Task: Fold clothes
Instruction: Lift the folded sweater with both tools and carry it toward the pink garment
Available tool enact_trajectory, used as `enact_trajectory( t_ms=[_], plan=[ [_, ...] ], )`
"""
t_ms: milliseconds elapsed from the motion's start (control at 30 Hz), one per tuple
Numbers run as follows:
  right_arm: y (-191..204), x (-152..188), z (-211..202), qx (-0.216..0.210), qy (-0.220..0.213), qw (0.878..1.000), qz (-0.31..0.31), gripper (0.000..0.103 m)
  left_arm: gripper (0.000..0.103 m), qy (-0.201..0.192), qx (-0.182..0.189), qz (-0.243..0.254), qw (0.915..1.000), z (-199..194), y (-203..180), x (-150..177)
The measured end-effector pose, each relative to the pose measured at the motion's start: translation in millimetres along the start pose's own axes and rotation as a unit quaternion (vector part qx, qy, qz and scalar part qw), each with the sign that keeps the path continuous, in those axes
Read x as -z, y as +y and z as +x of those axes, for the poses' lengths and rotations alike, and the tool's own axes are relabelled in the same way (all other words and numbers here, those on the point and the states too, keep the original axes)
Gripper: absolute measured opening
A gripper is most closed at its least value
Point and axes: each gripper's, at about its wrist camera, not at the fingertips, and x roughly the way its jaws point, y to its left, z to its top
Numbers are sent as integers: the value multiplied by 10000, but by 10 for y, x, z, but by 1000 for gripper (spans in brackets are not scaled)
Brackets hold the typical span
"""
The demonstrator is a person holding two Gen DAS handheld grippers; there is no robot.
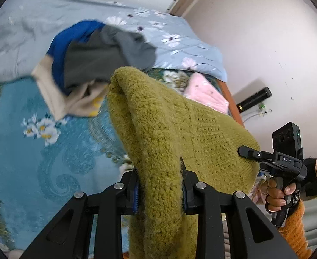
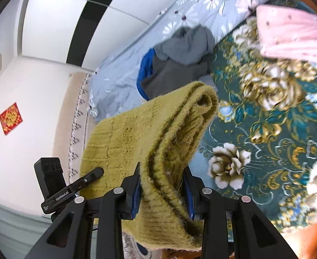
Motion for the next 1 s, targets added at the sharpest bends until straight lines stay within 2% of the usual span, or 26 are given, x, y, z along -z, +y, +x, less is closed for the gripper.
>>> enact_trajectory(
  t_ms=[167,367,667,867,1000],
  plan=[
    [234,-168,-653,11,-263,9996,-30,35,30,-83,63,192,9998,-358,-633,-225],
    [189,-431,-1118,172,-625,9979,96,35,30,-97,322,427,9985,-310,-1069,-541],
    [-404,-705,-1513,597,-1275,9863,861,35,30,406,843,1188,9885,522,-1619,-1146],
    [-951,-949,-1742,618,-1523,9789,1215,35,30,744,967,1502,9811,1088,-2061,-1439],
    [-1472,-1341,-1738,643,-1510,9781,1282,35,30,862,923,1659,9780,1560,-2341,-1636]
  ],
)
